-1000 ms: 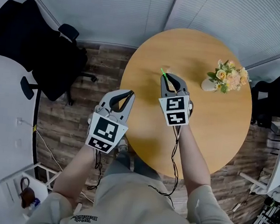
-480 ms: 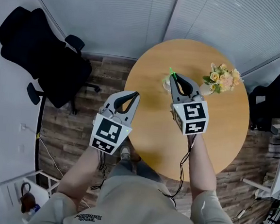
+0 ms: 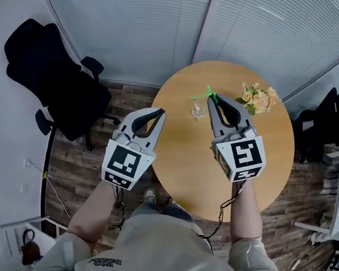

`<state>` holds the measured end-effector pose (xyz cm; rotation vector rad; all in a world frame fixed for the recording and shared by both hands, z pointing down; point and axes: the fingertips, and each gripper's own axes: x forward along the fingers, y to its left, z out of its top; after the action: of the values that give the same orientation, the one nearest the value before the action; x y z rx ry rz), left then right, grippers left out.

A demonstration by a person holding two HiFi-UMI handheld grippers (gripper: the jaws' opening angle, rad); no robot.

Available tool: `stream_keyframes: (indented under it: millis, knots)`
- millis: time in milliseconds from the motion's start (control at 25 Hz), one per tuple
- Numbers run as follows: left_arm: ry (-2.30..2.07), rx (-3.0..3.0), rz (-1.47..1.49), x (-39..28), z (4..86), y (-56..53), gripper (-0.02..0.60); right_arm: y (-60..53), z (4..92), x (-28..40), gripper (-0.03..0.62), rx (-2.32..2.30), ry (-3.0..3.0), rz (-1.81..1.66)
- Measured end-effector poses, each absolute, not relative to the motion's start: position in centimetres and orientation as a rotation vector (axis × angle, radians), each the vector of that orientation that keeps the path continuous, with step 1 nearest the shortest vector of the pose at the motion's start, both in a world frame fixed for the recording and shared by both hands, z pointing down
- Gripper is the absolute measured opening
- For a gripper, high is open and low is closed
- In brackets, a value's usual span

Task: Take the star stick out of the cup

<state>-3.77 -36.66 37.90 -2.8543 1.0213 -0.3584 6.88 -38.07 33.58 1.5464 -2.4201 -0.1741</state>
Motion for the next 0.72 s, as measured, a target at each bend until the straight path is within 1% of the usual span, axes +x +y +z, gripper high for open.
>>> stream_keyframes:
  millis: [280,720]
  knots:
    - [0.989,-2.771,-0.318,-3.8,34.1,-35.0,0.023,-34.1,27.6,6.4,0.037,1.51,-2.452,-0.335]
    - [0.97,-2.696,-0.207,-4.0,29.1,-30.8,0.023,-27.4,23.0,7.8,0.037,1.668,-2.51,-0.375]
